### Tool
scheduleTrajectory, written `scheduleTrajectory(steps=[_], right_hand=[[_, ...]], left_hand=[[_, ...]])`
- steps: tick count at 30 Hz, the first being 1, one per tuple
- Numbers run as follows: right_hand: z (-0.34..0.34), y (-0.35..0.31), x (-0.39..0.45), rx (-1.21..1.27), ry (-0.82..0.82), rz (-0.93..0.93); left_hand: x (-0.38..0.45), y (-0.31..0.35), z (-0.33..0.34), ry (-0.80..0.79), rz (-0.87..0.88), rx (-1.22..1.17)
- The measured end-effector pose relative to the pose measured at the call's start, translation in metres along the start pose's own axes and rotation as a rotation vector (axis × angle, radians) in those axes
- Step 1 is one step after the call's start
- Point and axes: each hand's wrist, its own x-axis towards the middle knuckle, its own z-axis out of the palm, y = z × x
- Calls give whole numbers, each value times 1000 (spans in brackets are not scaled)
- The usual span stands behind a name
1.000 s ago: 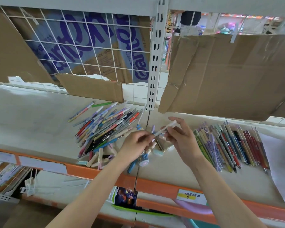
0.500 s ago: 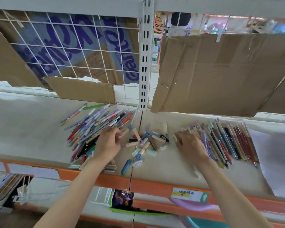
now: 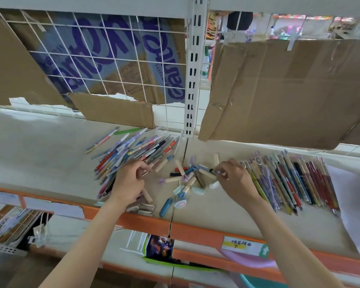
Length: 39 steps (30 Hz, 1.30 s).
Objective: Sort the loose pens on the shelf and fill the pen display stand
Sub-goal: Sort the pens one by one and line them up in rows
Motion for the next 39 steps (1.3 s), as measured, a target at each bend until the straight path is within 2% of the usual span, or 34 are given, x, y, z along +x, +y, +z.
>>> scheduleTrajectory(steps=[11,13,17,22,26,29,31,35,39], right_hand=[[16,-26,8,21,-123,-122],[17,-39,8,86,-120,-203],[32,-72,1,183,-308,-419],[60,-104,-10,155,-464,-487],[63,-109,-9,33,-487,-480],[62,-106,-4,-113,-397,-483],[63,-103,-3,-71,-353,-459],[63,-100,-7,61,-433,-428],[63,-93,-8,125,-397,-376]], left_hand=[[-20,-12,-26,39,-47,12],[-24,-14,-30,28,-57,-9],[-31,-12,-36,11,-34,16],[-43,-13,-37,-76,-55,81],[-51,-19,-30,-90,5,221],[-48,-21,-24,-50,29,190],[-43,-20,-20,-1,62,168],[-34,-20,-17,34,100,98],[-31,-23,-23,63,67,-19]])
